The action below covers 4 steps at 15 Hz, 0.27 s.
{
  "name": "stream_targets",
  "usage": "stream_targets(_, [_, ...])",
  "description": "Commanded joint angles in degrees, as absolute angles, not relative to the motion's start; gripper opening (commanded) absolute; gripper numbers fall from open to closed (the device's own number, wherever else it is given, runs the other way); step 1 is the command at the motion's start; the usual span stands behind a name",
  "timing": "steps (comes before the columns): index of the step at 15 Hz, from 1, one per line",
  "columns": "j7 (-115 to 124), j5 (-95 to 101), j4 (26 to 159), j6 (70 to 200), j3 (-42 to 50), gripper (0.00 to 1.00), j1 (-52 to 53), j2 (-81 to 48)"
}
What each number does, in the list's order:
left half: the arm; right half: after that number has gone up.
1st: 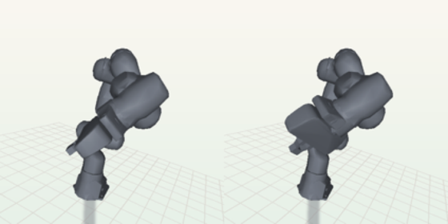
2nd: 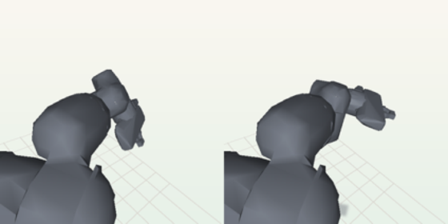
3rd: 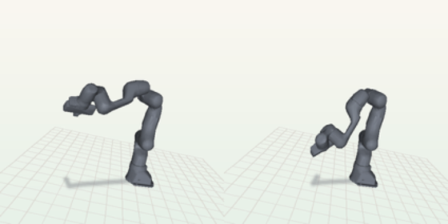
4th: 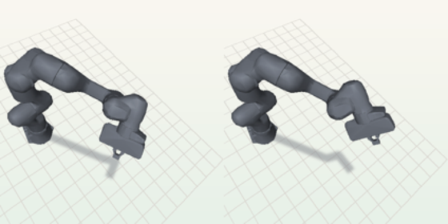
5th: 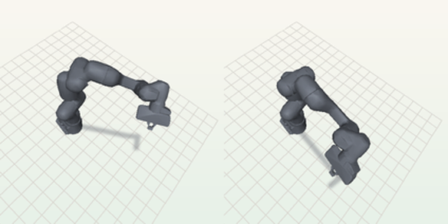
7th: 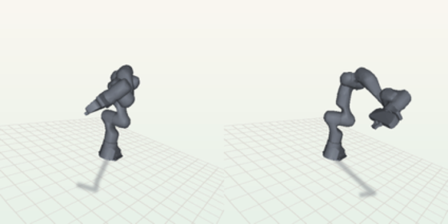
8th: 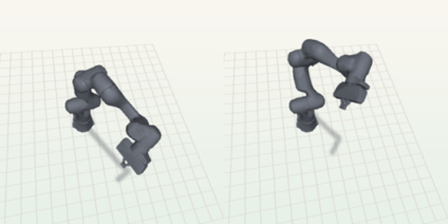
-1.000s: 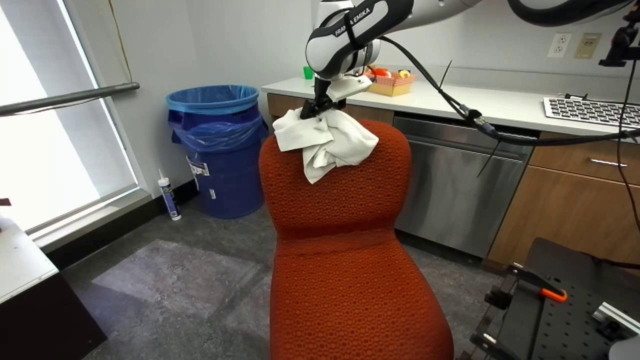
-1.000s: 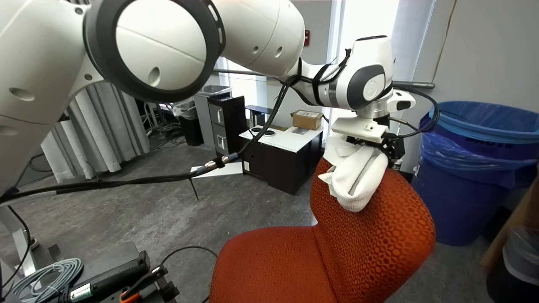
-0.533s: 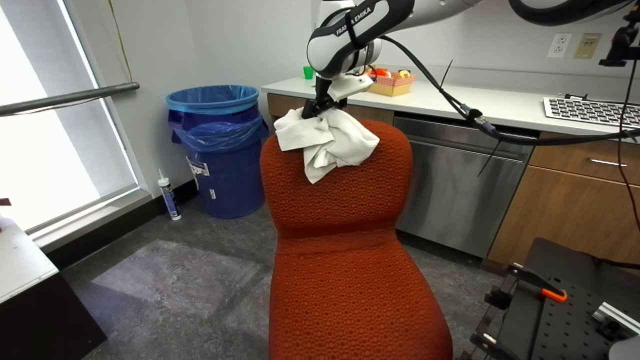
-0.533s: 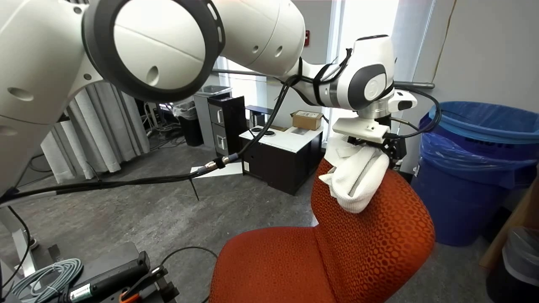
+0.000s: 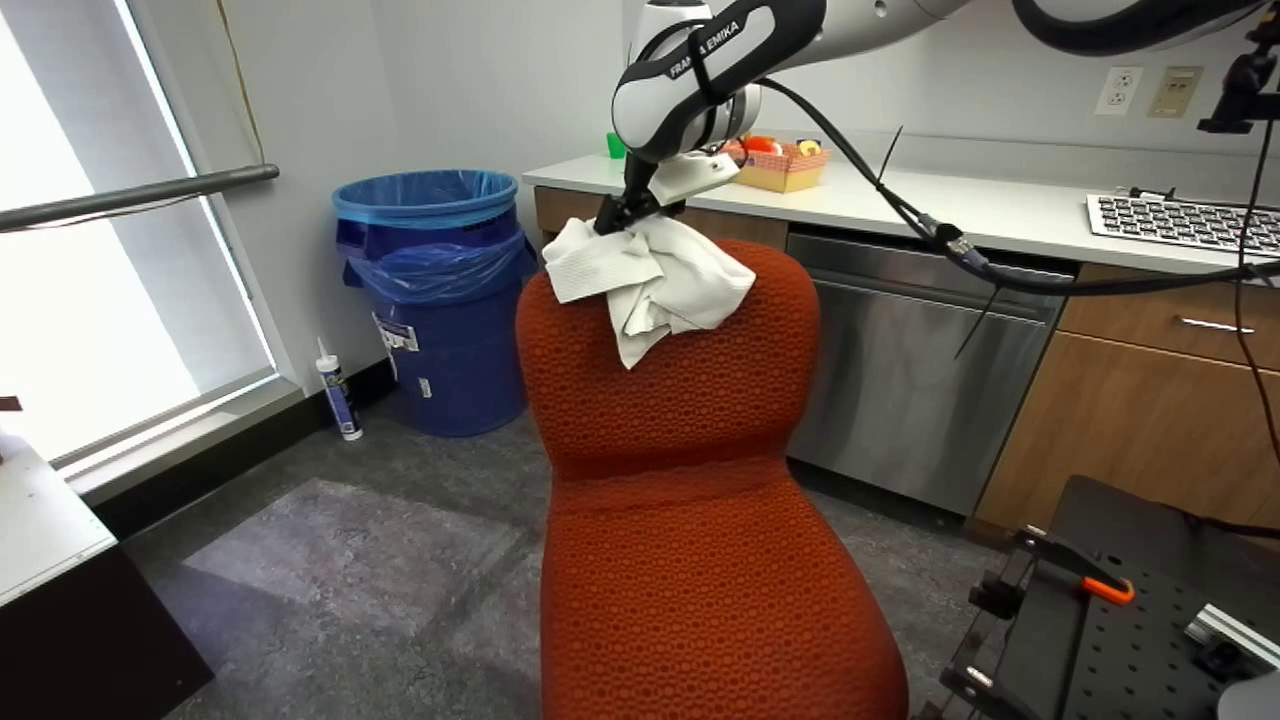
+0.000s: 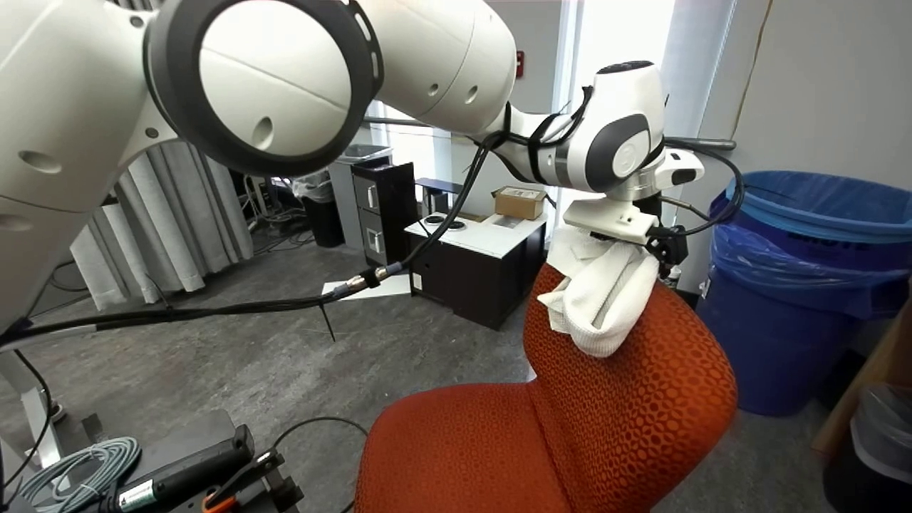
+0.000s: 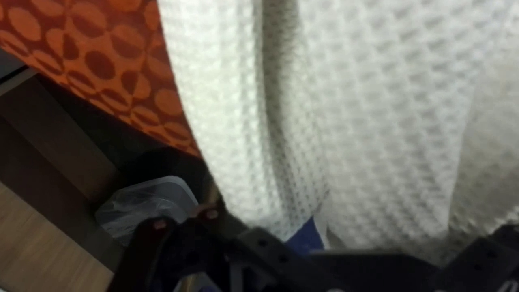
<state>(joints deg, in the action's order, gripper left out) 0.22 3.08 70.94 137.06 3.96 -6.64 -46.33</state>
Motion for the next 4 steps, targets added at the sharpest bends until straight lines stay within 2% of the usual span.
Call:
stream_targets(1, [0.7, 0.7, 73.6, 142.2, 2.8, 1.00, -7.1, -45.7])
stream_targets(4, [0.1, 2.1, 71.2, 138.8, 3.9, 1.00, -6.5, -46.6])
